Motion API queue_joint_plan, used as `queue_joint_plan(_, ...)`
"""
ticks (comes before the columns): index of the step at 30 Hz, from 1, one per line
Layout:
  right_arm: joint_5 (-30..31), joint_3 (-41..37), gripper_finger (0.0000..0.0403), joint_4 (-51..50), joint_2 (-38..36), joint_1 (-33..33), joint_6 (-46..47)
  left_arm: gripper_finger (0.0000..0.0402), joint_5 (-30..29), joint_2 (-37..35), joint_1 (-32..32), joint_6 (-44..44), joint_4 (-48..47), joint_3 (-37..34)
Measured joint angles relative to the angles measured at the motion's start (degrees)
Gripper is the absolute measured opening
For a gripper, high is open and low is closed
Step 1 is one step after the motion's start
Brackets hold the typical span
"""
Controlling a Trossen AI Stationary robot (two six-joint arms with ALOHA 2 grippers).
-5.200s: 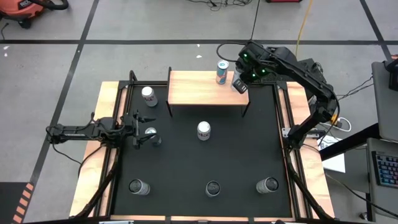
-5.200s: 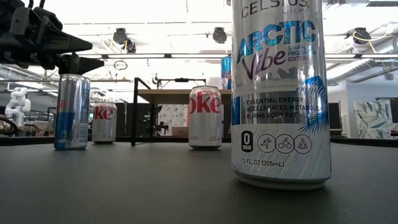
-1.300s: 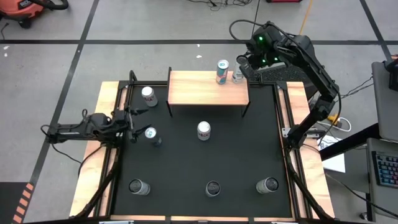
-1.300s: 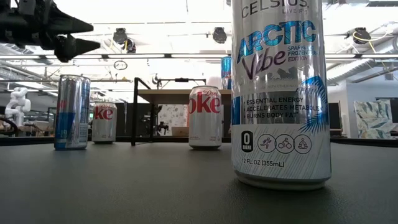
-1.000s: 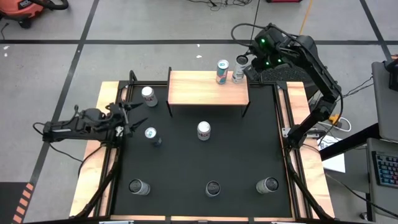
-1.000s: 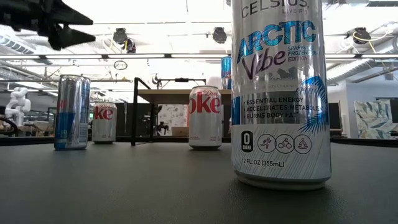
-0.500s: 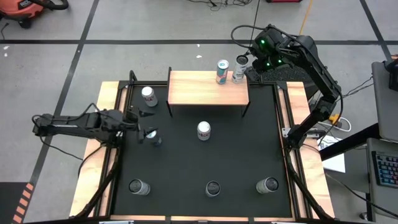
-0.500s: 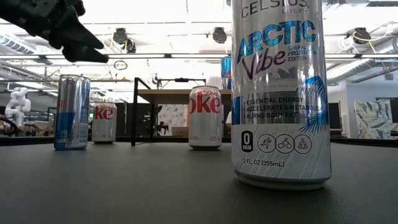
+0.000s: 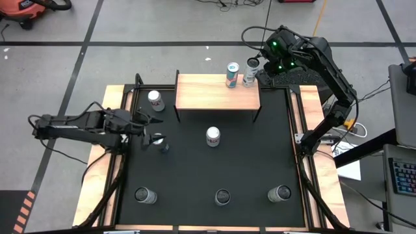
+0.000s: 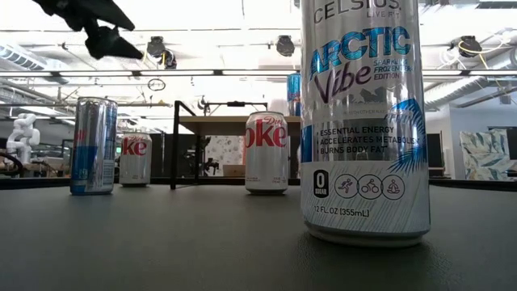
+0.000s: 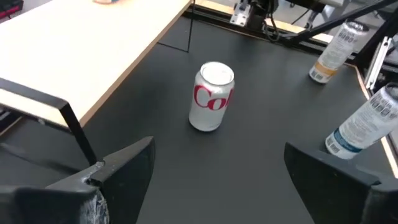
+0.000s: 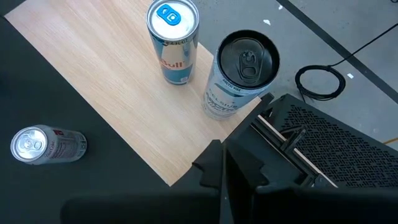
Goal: Place canned beverage on shelf
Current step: Put the left white-yellow soda can on the shelf
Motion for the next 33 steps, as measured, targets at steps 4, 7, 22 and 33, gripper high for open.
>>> queue_joint_plan(4, 0.0, 0.0, 0.0000, 0.0, 0.0, 0.0, 0.0, 0.0361, 1.2, 1.2, 0.0, -0.1, -0.4, 2.7)
queue_joint_plan(7, 0.0, 0.0, 0.0000, 0.0, 0.0, 0.0, 0.0, 0.0361, 4.2, 1.2, 0.0, -0.2, -0.4, 3.0)
queue_joint_plan(22, 0.1, 0.0, 0.0000, 0.0, 0.0, 0.0, -1.2, 0.0361, 17.4, 3.7, -1.0, -7.3, -3.6, 3.0)
queue_joint_plan(33, 0.1, 0.0, 0.0000, 0.0, 0.0, 0.0, -1.1, 0.0361, 17.3, 12.1, -7.4, -10.7, -5.5, 5.7)
